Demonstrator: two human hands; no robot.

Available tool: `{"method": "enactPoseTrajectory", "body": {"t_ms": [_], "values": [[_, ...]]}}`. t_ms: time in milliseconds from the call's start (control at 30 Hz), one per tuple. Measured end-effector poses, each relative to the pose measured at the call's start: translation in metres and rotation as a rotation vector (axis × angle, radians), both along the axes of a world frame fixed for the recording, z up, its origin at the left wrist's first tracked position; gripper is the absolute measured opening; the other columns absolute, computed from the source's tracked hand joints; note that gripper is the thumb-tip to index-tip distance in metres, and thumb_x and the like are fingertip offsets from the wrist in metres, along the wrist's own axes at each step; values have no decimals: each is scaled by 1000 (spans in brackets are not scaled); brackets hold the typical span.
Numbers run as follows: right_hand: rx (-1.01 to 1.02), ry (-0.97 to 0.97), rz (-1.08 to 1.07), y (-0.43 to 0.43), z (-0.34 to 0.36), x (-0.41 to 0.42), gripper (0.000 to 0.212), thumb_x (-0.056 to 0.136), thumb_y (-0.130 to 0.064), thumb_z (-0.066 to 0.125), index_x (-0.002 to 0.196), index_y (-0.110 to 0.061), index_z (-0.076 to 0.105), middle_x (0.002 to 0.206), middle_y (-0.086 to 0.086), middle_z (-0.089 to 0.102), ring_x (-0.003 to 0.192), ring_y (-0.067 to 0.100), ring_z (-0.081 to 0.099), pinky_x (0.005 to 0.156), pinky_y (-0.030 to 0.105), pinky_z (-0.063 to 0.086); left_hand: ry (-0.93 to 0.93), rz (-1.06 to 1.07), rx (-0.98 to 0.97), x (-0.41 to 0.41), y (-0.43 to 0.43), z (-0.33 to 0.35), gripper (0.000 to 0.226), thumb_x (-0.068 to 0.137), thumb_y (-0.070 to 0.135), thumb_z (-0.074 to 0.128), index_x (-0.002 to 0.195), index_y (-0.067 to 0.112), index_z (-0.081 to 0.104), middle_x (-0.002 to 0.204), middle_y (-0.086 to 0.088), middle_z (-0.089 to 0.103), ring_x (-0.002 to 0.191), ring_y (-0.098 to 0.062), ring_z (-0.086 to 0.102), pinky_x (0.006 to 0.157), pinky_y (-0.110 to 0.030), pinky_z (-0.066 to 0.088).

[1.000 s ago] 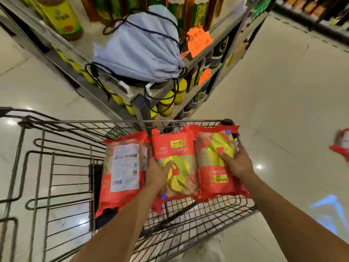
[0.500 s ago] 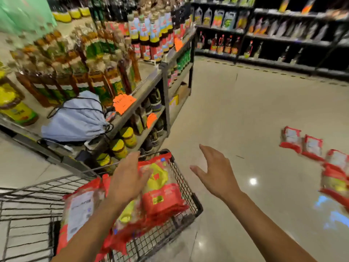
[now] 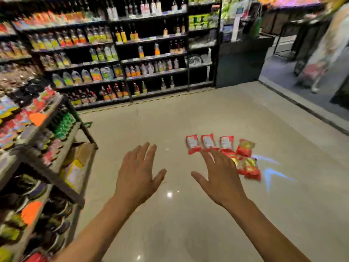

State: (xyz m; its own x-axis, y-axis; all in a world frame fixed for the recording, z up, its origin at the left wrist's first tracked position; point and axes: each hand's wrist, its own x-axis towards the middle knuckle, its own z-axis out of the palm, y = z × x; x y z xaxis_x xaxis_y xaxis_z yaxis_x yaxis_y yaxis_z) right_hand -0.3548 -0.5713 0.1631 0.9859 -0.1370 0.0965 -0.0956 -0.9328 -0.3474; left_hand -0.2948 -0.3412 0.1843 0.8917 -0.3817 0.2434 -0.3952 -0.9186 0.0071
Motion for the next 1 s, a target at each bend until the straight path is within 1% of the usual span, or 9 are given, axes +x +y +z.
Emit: {"method": "enactPoseTrajectory", "body": {"t_ms": [133, 300, 433, 533, 600, 733, 900, 933, 1000], "values": [[-11, 2, -152, -72, -8, 10, 86, 83, -75, 21, 154, -28, 31, 159, 6, 37, 146, 29, 33, 118, 45, 27, 32, -109, 30, 38, -78, -10, 80, 88, 63, 45, 153, 16, 40, 158, -12, 44, 140, -35, 45, 116, -50, 37], [-6, 39, -203, -138, -26, 63, 88, 80, -75, 19, 155, -31, 29, 161, 2, 32, 148, 26, 28, 120, 43, 23, 83, -186, -19, 107, -146, -36, 78, 85, 60, 50, 146, 11, 49, 150, -15, 52, 132, -39, 53, 110, -52, 44], [-40, 79, -205, -184, -45, 145, 89, 80, -75, 19, 155, -29, 30, 162, 4, 32, 148, 27, 27, 120, 46, 24, 93, -183, -23, 190, -190, -65, 79, 86, 63, 42, 145, 11, 50, 149, -15, 54, 131, -39, 54, 109, -55, 44], [-72, 140, -191, -215, -55, 215, 90, 80, -75, 16, 157, -30, 23, 165, 3, 25, 151, 25, 22, 122, 44, 18, 148, -161, -13, 266, -223, -89, 80, 85, 62, 45, 148, 12, 47, 151, -15, 52, 134, -39, 51, 111, -56, 40], [-100, 183, -178, -236, -58, 262, 84, 86, -73, 23, 158, -31, 21, 166, 2, 22, 151, 25, 20, 123, 43, 16, 198, -144, 15, 314, -247, -99, 82, 86, 63, 47, 151, 13, 43, 154, -15, 48, 139, -37, 47, 115, -55, 36], [-131, 217, -151, -274, -66, 349, 86, 83, -72, 19, 157, -27, 26, 163, 7, 28, 150, 27, 24, 121, 44, 20, 203, -136, 44, 396, -288, -104, 80, 87, 61, 56, 149, 11, 45, 154, -15, 48, 137, -37, 48, 115, -54, 36], [-93, 243, -123, -320, -95, 452, 75, 94, -66, 39, 156, -25, 28, 163, 8, 29, 150, 26, 23, 120, 43, 19, 241, -132, 63, 486, -330, -116, 80, 90, 60, 54, 152, 13, 41, 157, -14, 44, 142, -37, 43, 119, -54, 32], [-84, 258, -116, -330, -104, 474, 76, 93, -66, 39, 156, -25, 28, 162, 7, 30, 150, 26, 23, 120, 42, 18, 258, -123, 69, 505, -338, -122, 80, 91, 61, 52, 154, 13, 38, 159, -14, 41, 144, -36, 40, 120, -53, 30], [-78, 293, -105, -350, -124, 523, 82, 87, -72, 26, 155, -25, 29, 161, 7, 31, 149, 26, 26, 118, 42, 20, 300, -86, 90, 547, -354, -136, 79, 93, 61, 48, 156, 14, 33, 162, -13, 37, 147, -35, 36, 122, -52, 27]]}}
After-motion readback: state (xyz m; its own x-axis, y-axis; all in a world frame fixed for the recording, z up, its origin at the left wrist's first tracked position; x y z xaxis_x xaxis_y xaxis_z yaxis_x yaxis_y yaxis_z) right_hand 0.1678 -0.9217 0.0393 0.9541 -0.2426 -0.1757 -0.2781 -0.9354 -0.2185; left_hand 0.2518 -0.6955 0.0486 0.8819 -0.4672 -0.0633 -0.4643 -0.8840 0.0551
